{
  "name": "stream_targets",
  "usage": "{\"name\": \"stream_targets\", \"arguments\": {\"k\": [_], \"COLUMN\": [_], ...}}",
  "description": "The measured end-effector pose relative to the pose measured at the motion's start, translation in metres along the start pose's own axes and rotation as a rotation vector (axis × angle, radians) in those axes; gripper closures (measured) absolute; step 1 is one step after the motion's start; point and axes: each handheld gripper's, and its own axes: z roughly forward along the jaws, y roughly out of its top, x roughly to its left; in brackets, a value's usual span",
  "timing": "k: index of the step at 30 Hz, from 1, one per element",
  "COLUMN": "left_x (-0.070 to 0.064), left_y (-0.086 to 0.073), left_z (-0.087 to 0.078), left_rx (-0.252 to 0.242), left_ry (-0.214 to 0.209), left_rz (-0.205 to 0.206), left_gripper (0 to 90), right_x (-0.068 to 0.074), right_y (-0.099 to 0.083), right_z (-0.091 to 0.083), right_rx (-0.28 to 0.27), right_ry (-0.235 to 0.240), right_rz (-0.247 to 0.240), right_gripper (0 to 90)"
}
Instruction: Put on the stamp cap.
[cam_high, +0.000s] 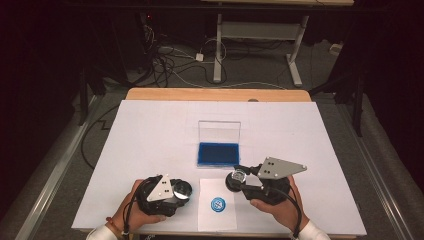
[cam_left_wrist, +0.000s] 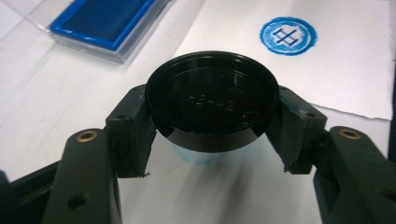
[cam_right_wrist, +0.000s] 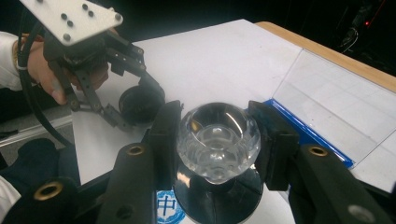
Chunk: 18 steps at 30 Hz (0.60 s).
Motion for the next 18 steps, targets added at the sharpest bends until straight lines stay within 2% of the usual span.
{"name": "stream_targets", "arguments": {"k": [3, 8, 18], "left_x": [-0.001, -0.003, -0.007], "left_y": [0.003, 0.011, 0.021], "left_z": [0.003, 0.01, 0.024], "left_rx": [-0.007, -0.01, -0.022], "left_ry": [-0.013, -0.024, -0.067], "left_rz": [-0.004, 0.018, 0.015], "left_gripper": [36.5, 36.6, 36.6], "right_x": [0.001, 0.001, 0.003], "right_y": [0.002, 0.003, 0.004], "right_z": [-0.002, -0.003, -0.001], "right_rx": [-0.007, -0.014, -0.041], "right_ry": [0.001, 0.004, 0.018], "right_rz": [0.001, 0.003, 0.007], "right_gripper": [57.3, 57.3, 57.3]}}
